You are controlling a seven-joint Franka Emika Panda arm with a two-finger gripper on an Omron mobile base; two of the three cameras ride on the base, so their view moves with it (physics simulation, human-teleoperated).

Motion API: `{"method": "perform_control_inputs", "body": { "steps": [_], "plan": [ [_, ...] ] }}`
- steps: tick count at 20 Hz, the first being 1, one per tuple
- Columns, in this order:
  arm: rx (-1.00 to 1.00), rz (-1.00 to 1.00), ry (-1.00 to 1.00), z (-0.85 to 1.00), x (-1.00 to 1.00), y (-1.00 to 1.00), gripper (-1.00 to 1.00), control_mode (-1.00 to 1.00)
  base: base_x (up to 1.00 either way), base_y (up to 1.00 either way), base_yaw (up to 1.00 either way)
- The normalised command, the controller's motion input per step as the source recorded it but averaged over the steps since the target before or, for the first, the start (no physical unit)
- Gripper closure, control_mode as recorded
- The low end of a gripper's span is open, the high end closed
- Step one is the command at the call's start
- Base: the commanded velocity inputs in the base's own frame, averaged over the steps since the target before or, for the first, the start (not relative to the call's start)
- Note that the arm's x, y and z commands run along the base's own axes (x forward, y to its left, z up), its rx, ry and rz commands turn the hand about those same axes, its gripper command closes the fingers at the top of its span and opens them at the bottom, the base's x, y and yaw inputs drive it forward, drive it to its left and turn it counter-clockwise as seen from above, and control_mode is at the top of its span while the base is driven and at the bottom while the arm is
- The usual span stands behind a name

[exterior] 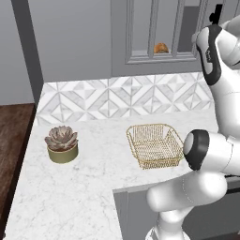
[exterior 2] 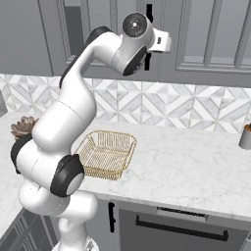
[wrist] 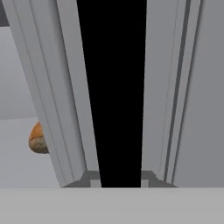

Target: Open the cabinet, pick up the bread from the cabinet and place it in the basket. Then move the basket to the dining counter.

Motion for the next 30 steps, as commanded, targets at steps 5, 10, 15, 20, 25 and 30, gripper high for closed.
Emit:
{"method": "perform_control_inputs", "body": {
  "steps": [5, 10, 15, 20, 25, 30],
  "plan": [
    [0.00, -0.03, 0.00, 0.00, -0.07, 0.11, 1.00, -1.00, 0.00, 0.00, 0.00],
    [-0.05, -0.12, 0.00, 0.14, -0.54, 0.54, 1.00, -1.00, 0.00, 0.00, 0.00],
    [-0.09, -0.28, 0.00, 0.15, -0.92, 0.66, 1.00, -1.00, 0.00, 0.00, 0.00],
    [-0.03, -0.33, 0.03, 0.05, -0.93, 0.53, 1.00, -1.00, 0.00, 0.00, 0.00],
    [-0.02, -0.36, 0.05, 0.10, -0.95, 0.65, 1.00, -1.00, 0.00, 0.00, 0.00],
    [0.00, -0.23, 0.02, 0.02, -1.00, 0.74, 1.00, -1.00, 0.00, 0.00, 0.00]
  ]
}}
